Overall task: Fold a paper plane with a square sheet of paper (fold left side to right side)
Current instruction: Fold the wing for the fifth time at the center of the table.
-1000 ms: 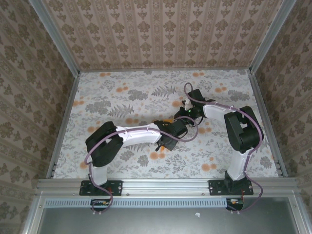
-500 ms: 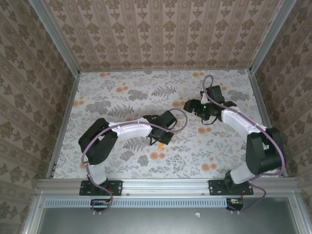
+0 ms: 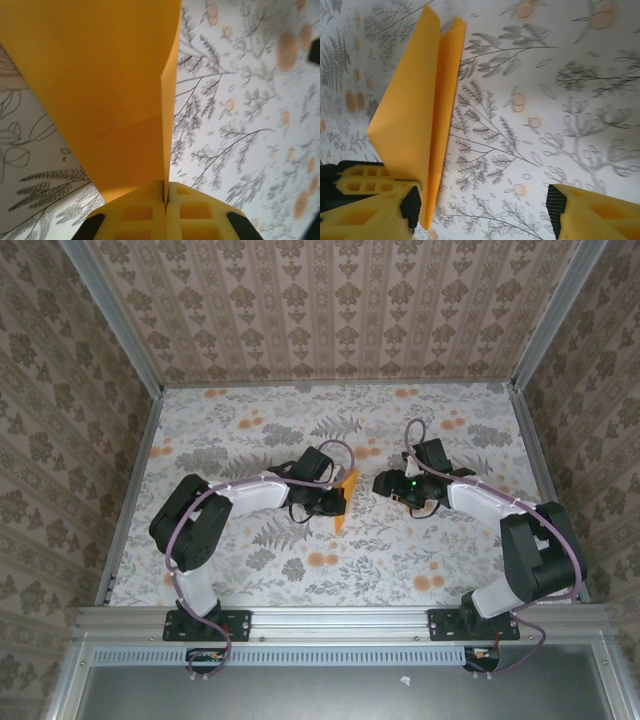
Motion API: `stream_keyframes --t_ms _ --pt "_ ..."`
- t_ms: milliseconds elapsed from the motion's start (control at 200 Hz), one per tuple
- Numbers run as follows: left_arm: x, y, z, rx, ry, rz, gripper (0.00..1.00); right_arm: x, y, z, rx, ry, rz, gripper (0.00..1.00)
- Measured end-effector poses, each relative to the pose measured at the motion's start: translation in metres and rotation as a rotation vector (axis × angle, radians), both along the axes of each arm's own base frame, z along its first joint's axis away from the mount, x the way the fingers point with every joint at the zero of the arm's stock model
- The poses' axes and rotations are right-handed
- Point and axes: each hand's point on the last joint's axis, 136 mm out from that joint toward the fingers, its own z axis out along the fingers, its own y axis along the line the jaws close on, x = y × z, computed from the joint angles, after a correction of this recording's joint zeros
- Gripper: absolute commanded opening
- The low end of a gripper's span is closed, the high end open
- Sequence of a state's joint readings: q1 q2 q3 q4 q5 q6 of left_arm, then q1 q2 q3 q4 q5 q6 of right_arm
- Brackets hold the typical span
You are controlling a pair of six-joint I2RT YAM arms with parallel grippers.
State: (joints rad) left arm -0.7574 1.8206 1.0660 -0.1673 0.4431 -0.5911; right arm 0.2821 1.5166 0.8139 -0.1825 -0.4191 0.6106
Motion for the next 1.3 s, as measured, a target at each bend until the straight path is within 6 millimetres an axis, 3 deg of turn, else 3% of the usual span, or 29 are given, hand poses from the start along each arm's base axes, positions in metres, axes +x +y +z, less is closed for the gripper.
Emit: stream_keyframes --t_ms 315,635,1110,1300 --pt "0.004 -0.017 -0.003 -0.132 0.104 0.058 0.00 0.003 0.031 -0.020 0.031 0.014 0.039 0.62" --pt "0.006 -0.016 -0.016 -0.188 0.182 0.122 0.00 0.014 0.042 -0.032 0.071 0.042 0.019 0.57" --pt "0.010 -0.021 -0.010 -0.230 0.185 0.139 0.00 0.036 0.058 -0.041 0.096 0.064 -0.003 0.47" --pt "0.009 -0.020 -0.012 -0.230 0.189 0.143 0.08 0.041 0.062 -0.045 0.091 0.090 -0.011 0.44"
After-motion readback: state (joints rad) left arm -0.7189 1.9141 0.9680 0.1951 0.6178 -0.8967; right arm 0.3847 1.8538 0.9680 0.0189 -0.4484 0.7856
